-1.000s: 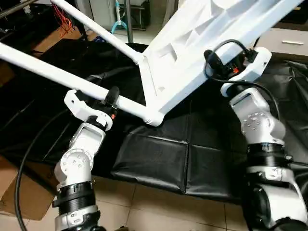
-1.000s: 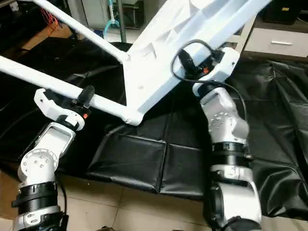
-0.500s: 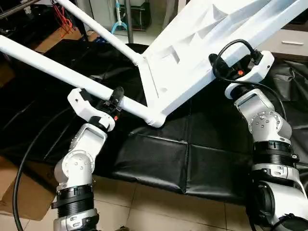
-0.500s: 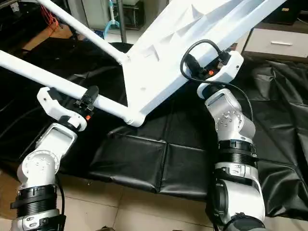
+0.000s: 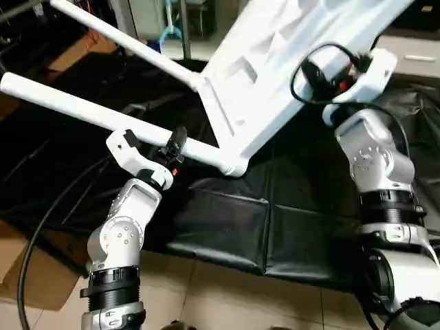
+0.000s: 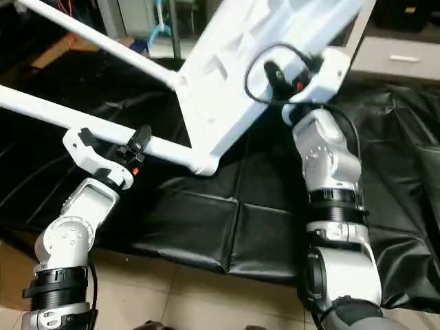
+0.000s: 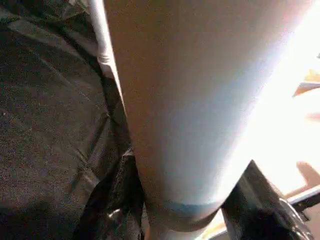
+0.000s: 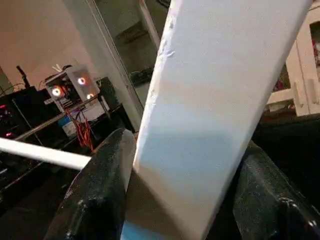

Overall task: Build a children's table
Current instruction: Flip table

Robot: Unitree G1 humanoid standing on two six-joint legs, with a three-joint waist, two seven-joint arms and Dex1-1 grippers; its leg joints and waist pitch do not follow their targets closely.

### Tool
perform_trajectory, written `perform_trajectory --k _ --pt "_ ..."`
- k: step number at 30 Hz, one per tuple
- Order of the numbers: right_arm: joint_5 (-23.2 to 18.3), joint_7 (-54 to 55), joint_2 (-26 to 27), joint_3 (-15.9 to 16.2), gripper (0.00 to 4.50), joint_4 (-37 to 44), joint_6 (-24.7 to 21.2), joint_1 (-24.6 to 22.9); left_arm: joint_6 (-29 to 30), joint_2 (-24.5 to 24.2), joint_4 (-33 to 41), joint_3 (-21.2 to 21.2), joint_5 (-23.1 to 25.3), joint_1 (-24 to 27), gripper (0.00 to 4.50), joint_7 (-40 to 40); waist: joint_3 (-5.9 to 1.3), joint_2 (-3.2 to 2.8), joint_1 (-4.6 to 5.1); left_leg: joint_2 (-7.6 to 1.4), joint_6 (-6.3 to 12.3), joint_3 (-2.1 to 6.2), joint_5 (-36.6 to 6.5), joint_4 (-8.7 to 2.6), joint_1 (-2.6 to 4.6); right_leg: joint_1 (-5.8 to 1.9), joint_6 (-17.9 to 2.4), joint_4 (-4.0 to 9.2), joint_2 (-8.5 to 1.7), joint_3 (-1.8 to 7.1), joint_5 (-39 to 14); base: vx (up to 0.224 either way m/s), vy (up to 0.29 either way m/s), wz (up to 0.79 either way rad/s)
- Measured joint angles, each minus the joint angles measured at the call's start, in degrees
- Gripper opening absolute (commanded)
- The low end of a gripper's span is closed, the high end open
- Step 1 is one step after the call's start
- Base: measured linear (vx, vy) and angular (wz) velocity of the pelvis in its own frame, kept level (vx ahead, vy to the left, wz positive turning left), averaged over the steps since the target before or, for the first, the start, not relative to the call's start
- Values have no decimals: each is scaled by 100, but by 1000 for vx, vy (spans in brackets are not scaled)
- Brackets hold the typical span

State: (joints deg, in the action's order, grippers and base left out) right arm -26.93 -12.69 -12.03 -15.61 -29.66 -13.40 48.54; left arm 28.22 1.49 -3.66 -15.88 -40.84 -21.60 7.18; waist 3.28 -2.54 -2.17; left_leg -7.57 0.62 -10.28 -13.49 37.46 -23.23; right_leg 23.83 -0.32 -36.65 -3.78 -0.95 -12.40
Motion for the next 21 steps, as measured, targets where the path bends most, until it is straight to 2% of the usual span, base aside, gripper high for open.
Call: perform_trajectory --k 5,10,11,13,15,17,19,21 --pt "2 158 20 18 227 -99 166 12 10 -193 15 165 4 67 189 178 3 4 9 0 6 -5 5 33 -4 9 0 -37 -9 2 0 0 0 0" --pt "2 283 19 9 227 -204 374 112 60 -417 194 358 2 170 189 505 4 5 23 0 21 -52 18 32 8 2 1 -46 -42 0 6 0 0 0" --pt "2 295 19 8 227 -215 397 122 61 -441 229 385 1 182 241 510 4 6 23 0 27 -69 20 32 7 3 2 -45 -50 1 7 0 0 0" --pt "69 380 -10 6 227 -258 439 156 202 -554 254 452 66 243 254 507 4 1 24 0 39 -97 21 31 7 7 3 -45 -62 8 10 0 0 0" --pt "349 486 -194 12 227 -309 725 166 290 -611 156 470 189 443 273 465 7 2 -50 0 60 -110 34 31 -22 19 5 -41 -75 0 11 0 0 0" --pt "540 647 -447 -66 224 -276 1060 234 289 -624 -107 265 241 669 293 350 14 14 -140 0 76 -115 44 34 -58 30 5 -36 -80 3 11 0 0 0" --pt "667 764 -510 -204 216 -191 1257 286 285 -610 -139 80 229 698 297 245 19 22 -171 0 91 -120 51 42 -89 40 5 -34 -88 4 11 0 0 0" --pt "866 835 -550 -193 202 -128 1427 286 320 -561 -109 55 171 621 297 206 19 23 -155 0 109 -136 43 63 -94 37 7 -36 -102 6 13 0 0 0"
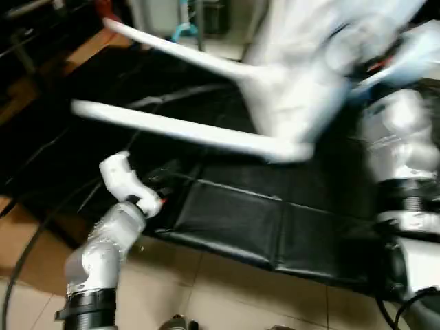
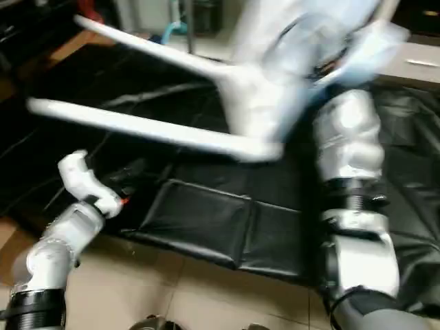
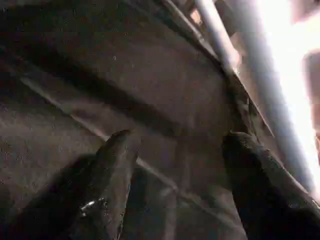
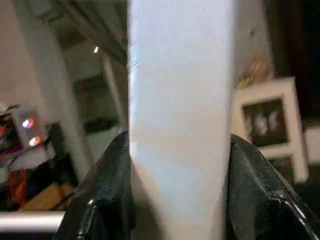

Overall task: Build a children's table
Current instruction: Flip table

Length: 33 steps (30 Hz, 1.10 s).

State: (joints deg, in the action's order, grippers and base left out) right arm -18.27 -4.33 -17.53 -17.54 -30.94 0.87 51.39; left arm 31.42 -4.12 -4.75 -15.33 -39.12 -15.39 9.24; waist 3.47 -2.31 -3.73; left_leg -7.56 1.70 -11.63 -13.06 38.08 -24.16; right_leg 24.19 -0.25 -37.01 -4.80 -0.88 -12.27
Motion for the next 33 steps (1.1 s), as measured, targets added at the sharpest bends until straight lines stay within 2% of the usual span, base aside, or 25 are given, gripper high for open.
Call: perform_trajectory --k 5,8,13,16,18,20,24,29,33 --pt "84 2 37 62 196 14 118 0 177 18 150 284 -135 -41 297 245 15 24 148 1 22 -14 -10 24 0 -7 6 0 -13 1 16 0 0 0" --pt "49 -2 39 54 193 13 148 0 195 1 235 319 -136 0 297 391 20 31 193 0 24 -14 -4 24 1 -7 21 -3 -14 -1 24 0 0 0" --pt "96 -37 38 54 193 13 206 0 172 -60 300 305 -95 -6 297 430 20 32 191 0 27 -15 0 23 1 -8 22 -4 -17 -2 25 0 0 0" --pt "298 -210 -154 218 193 -115 213 73 6 -417 313 530 291 -47 297 520 25 39 192 0 30 -16 1 24 0 -8 24 -3 -18 -2 27 0 0 0" --pt "519 -351 -423 474 193 -338 210 291 -92 -714 344 856 715 -41 297 636 28 38 193 0 33 -20 3 24 -1 -6 25 -4 -21 -2 27 0 0 0" --pt "721 -371 -581 610 192 -476 208 556 -100 -714 360 1072 914 -40 297 728 34 48 160 0 35 -25 5 23 -7 -6 25 -4 -31 -15 27 0 0 0" --pt "1036 -341 -720 743 192 -600 211 731 -215 -710 691 1104 952 -109 297 772 44 71 123 2 45 -34 0 29 -15 -9 24 1 -43 -23 26 0 0 0" --pt "1327 -121 -857 891 191 -974 242 785 -367 -719 825 1086 1006 -240 297 788 44 70 154 4 57 -52 -1 39 -16 -6 24 -5 -50 -12 27 0 0 0" --pt "1672 43 -1074 1064 191 -1322 264 1016 -387 -719 826 1129 1111 -240 297 801 46 67 154 4 63 -59 5 37 -19 -2 24 -8 -54 -12 28 0 0 0"
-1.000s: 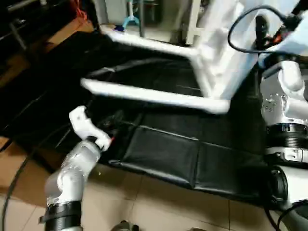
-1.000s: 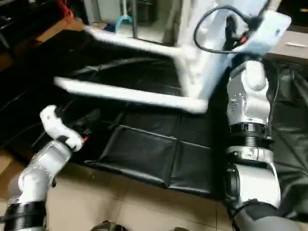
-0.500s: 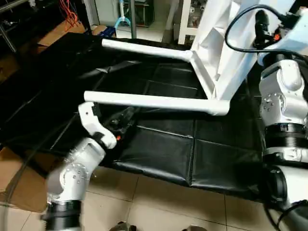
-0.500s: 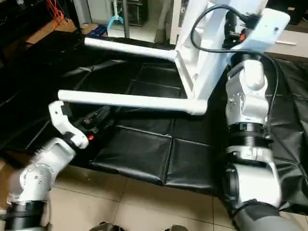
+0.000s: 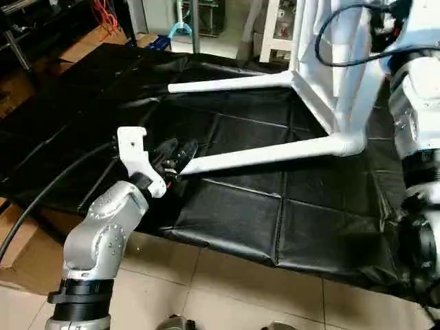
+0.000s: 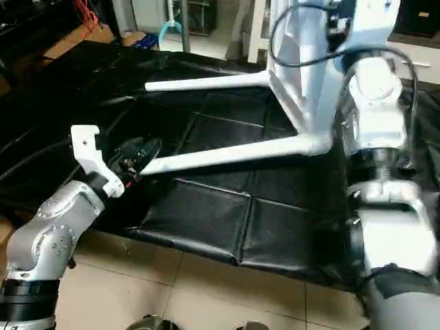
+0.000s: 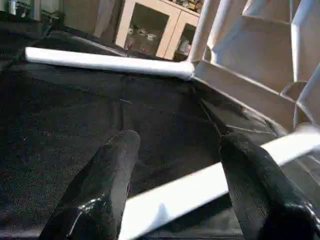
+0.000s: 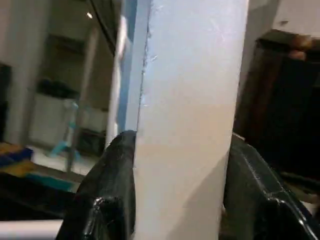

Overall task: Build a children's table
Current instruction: Flip table

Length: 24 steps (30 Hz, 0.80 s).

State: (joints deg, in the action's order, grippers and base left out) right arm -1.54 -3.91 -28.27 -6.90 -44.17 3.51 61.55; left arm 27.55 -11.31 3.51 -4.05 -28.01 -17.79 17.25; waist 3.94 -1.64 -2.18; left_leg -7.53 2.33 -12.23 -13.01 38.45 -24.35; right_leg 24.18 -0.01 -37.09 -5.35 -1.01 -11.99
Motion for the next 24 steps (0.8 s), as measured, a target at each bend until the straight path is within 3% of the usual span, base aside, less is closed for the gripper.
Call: perform_trajectory --k 4,7,11,18,24 --pt "568 93 -331 317 191 -169 175 405 -7 -75 14 89 103 -3 297 15 0 -3 25 0 2 -6 -1 -1 -19 25 0 -3 -1 4 0 0 0 0" --pt "1203 151 -724 726 191 -336 358 937 -41 -98 29 123 192 -5 297 15 0 -2 36 0 4 -6 1 4 -66 81 2 -14 0 5 1 0 0 0" --pt "1937 130 -1028 1251 185 -296 844 1570 -49 -64 38 193 271 -5 297 18 -1 19 59 -6 9 -6 -2 3 -66 83 2 -14 3 3 1 0 0 0" --pt "2425 134 -1058 1697 165 -225 1181 1901 -54 -23 153 264 296 42 297 26 4 104 53 -14 19 -8 4 50 -64 56 -25 -16 6 8 31 0 0 0" --pt "2607 134 -1017 1876 139 -284 1316 1922 -59 13 191 281 302 148 297 57 17 162 59 -14 43 -68 21 51 -10 -32 -66 14 -5 36 56 0 0 0"
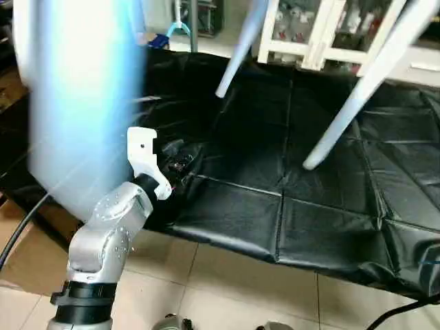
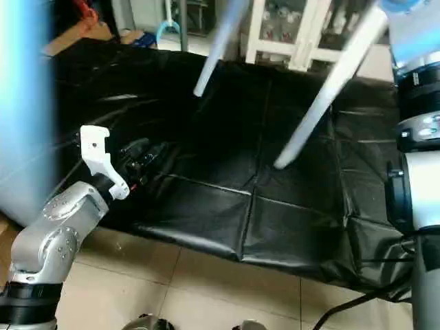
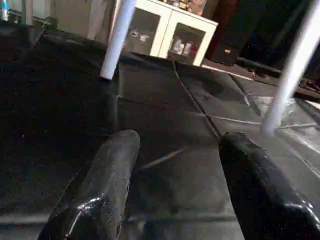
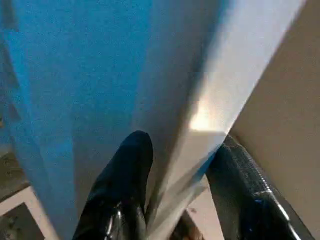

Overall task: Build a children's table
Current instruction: Flip table

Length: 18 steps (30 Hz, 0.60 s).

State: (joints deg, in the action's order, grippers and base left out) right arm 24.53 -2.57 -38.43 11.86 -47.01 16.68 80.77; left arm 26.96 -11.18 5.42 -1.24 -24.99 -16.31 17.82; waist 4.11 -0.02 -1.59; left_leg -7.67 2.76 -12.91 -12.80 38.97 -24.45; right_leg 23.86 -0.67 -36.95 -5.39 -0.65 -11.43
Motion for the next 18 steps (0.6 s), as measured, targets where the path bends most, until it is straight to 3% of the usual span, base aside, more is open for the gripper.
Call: perform_trajectory --k 7,12,18 --pt "150 -24 77 215 106 -154 150 -17 28 -5 224 215 -18 23 297 264 1 76 -7 0 -6 -12 4 -4 24 -55 33 40 0 10 -20 -26 6 5" --pt "161 73 40 197 86 -577 91 -45 33 -21 276 263 -16 114 297 306 0 80 10 1 -6 -24 4 -8 28 -104 39 93 -3 14 -23 0 0 0" --pt "143 32 -68 181 56 -748 112 -283 32 -70 280 276 0 134 297 335 -4 87 159 2 -7 -25 5 -8 25 -106 39 108 -10 10 -22 0 0 0"
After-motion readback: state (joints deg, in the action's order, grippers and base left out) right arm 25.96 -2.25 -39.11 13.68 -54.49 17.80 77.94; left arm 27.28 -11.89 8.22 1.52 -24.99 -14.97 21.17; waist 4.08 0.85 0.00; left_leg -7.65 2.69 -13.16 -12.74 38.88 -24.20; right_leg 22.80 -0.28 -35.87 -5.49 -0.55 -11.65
